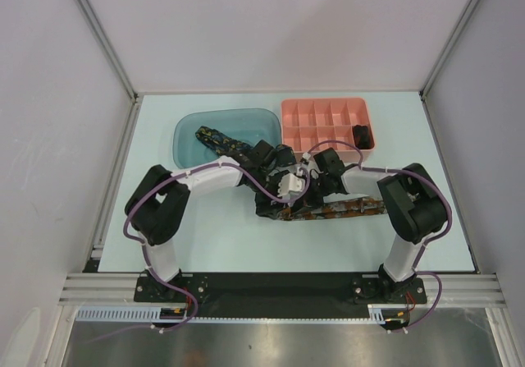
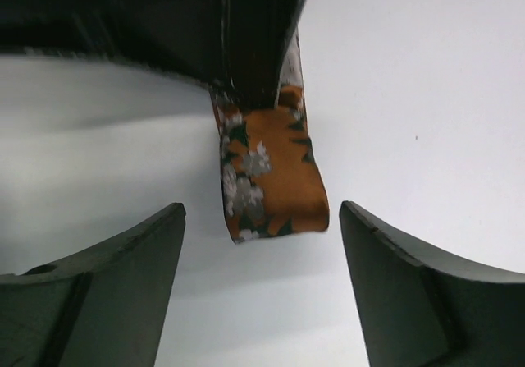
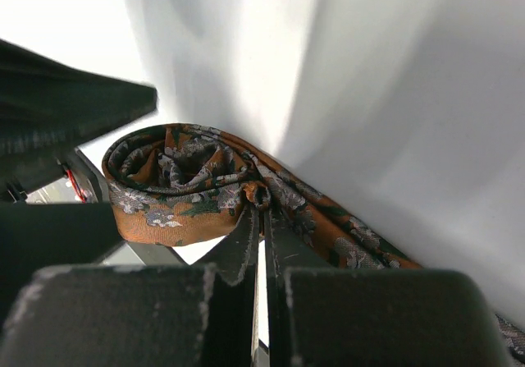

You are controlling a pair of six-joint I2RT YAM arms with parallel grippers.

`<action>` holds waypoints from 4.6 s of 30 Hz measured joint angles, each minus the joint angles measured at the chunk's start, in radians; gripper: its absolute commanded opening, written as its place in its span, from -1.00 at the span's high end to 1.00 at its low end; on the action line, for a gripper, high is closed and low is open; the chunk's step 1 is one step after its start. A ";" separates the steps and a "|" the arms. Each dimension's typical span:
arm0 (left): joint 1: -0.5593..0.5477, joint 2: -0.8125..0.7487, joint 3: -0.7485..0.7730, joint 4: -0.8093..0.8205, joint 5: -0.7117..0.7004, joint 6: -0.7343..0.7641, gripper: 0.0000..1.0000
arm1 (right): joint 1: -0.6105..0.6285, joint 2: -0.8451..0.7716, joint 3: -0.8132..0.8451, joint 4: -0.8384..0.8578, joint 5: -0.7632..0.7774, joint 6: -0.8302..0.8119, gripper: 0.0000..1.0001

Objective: Roll the ties
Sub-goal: Roll the tie at the center of the board.

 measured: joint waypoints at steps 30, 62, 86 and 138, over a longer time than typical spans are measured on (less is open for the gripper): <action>-0.059 0.063 0.049 -0.023 -0.016 -0.043 0.27 | 0.046 0.037 -0.012 0.114 -0.055 0.128 0.59; -0.056 0.092 0.048 -0.011 -0.050 -0.050 -0.49 | -0.018 0.043 -0.058 0.206 -0.187 0.196 1.00; -0.027 0.062 -0.022 0.098 0.012 -0.140 -0.16 | -0.045 0.040 -0.010 0.036 -0.140 0.034 1.00; -0.098 0.108 0.087 0.004 -0.036 -0.131 0.23 | -0.061 -0.059 -0.065 0.091 -0.224 0.137 0.10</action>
